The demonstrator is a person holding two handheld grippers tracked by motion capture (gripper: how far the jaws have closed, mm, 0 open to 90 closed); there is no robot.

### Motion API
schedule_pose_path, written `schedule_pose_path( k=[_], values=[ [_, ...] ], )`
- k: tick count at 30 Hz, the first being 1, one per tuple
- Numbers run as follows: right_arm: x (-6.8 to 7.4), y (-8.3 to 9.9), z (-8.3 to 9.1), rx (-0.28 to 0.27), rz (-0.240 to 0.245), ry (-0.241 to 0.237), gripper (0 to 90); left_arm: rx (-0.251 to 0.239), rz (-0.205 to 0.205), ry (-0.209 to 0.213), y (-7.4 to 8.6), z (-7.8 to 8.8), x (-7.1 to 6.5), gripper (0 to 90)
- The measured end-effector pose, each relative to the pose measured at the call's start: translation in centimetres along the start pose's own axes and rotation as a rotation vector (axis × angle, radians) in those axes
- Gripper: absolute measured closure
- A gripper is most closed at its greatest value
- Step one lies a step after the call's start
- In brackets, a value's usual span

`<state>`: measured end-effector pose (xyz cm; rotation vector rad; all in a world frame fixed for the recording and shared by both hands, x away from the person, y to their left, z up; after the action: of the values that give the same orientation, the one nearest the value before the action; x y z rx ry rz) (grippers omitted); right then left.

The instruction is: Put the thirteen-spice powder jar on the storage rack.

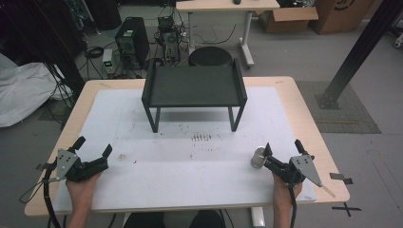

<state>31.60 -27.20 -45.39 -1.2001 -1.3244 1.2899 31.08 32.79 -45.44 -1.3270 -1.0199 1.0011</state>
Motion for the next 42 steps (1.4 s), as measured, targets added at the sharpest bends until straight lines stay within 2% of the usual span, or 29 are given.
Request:
schedule_pose_path(
  k=[42],
  values=[
    [-0.06, -0.01, -0.08, 0.007, -0.006, -0.004, 1.7, 0.001, 0.0, 0.002, 0.0, -0.03, 0.02, 0.9]
  ],
)
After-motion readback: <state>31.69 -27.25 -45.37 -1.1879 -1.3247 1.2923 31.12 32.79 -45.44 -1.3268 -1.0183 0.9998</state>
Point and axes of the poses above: each handheld gripper's, and its own axes: z roughly backward along the jaws, y roughly out of its underside, x roughly to its left, the point moved 4 cm from there along -z, roughly forward along the jaws, and after that the axes turned 2 degrees about -x, right-handed, at the moved point
